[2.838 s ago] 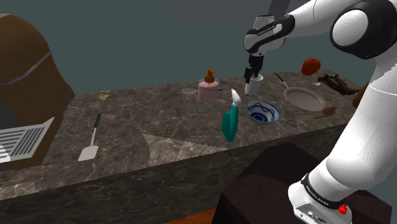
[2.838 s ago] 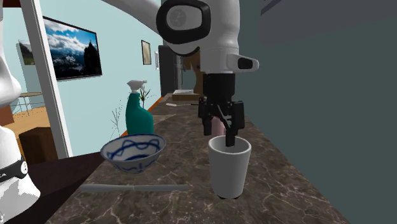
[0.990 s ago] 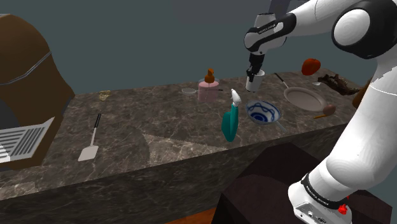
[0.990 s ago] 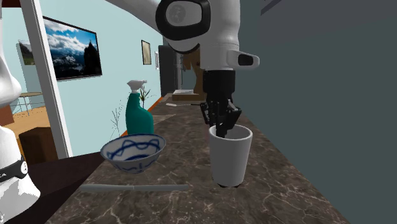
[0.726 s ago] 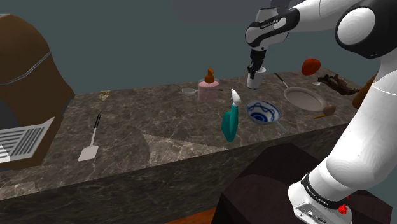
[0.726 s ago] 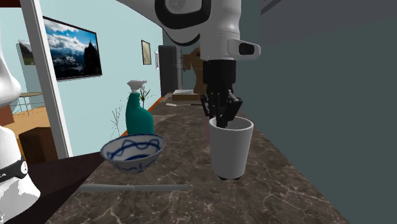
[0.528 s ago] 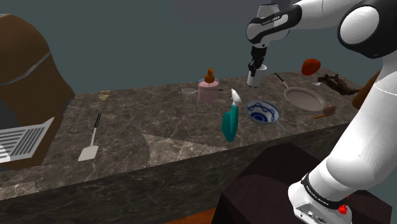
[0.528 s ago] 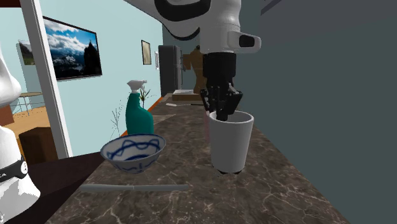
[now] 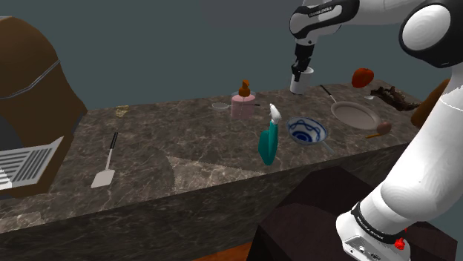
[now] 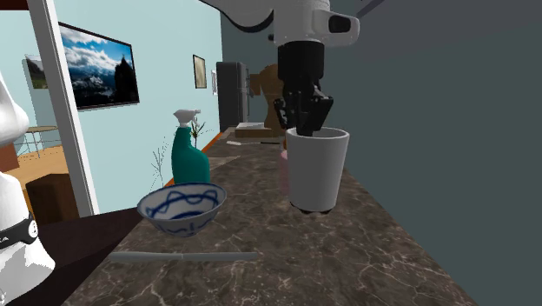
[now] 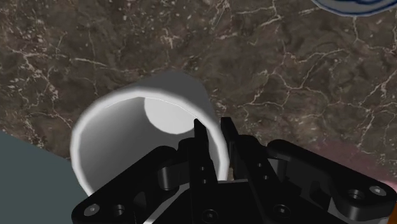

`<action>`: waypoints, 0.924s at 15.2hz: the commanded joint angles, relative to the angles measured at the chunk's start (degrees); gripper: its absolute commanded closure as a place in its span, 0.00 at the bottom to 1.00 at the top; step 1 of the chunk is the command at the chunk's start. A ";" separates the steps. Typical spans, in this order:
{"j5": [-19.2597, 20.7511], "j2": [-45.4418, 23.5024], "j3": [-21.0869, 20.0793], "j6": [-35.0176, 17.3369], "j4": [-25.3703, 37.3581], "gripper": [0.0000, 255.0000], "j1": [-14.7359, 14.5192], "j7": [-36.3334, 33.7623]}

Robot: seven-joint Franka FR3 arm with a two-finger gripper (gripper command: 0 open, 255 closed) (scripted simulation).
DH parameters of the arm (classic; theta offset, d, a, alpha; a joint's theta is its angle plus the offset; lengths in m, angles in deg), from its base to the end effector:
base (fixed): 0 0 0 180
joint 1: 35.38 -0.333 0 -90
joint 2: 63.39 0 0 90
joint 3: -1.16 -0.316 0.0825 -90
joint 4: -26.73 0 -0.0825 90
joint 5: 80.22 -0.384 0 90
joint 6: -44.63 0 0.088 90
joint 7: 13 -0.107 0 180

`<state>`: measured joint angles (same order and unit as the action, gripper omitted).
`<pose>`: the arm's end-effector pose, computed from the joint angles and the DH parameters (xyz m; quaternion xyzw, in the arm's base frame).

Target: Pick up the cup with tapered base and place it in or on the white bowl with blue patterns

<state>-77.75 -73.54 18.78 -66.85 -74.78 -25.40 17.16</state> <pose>0.5445 -0.2770 0.4622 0.9984 0.0325 -0.0205 0.0421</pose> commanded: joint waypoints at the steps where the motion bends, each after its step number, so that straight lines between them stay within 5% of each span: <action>1: 0.12 0.48 0.06 1.54 1.09 1.00 0.01 0.11; 7: 0.23 1.04 0.10 5.73 4.75 1.00 0.00 0.31; 14: 5.03 17.06 -2.30 4.77 -12.19 1.00 -3.17 -6.61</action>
<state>-73.35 -58.79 17.00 -61.99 -84.54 -28.15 11.76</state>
